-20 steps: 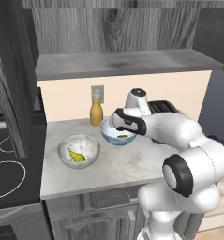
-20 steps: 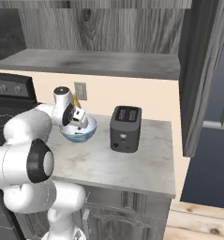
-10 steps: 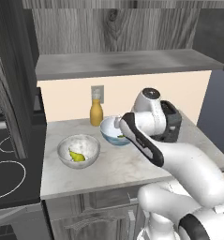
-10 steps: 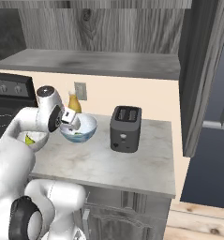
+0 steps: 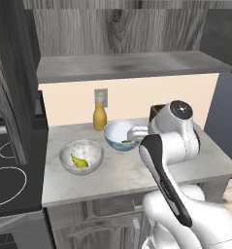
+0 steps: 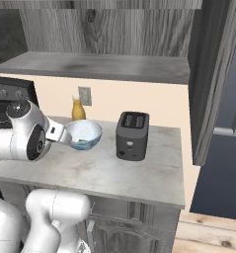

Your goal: Pick both bowls and place them on the counter. Then place the pear in one bowl and place the kiwi in the other bowl.

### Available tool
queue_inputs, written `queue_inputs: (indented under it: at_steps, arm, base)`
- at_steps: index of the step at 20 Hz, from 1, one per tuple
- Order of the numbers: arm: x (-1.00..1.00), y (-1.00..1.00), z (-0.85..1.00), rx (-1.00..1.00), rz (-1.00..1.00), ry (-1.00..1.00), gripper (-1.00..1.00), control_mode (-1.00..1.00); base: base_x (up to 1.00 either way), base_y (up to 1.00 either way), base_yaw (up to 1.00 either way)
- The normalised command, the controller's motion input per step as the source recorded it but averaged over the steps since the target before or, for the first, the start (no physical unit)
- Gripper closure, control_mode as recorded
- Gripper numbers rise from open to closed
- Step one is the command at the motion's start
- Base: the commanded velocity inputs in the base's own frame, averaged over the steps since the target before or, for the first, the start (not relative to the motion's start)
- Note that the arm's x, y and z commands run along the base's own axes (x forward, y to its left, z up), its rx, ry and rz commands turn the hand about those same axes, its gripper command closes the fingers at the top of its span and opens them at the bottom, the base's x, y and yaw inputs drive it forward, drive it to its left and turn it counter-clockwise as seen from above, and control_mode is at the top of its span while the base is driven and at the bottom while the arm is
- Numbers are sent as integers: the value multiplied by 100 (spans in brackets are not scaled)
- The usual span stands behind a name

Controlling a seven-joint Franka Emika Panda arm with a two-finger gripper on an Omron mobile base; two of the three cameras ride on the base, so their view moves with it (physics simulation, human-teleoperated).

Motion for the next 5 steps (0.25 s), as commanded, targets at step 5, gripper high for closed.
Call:
queue_inputs:
  at_steps: [5]
  arm:
    - [-97, 0, 59, 0, 0, -11, -100, -100]
  base:
    - [0, 0, 0]
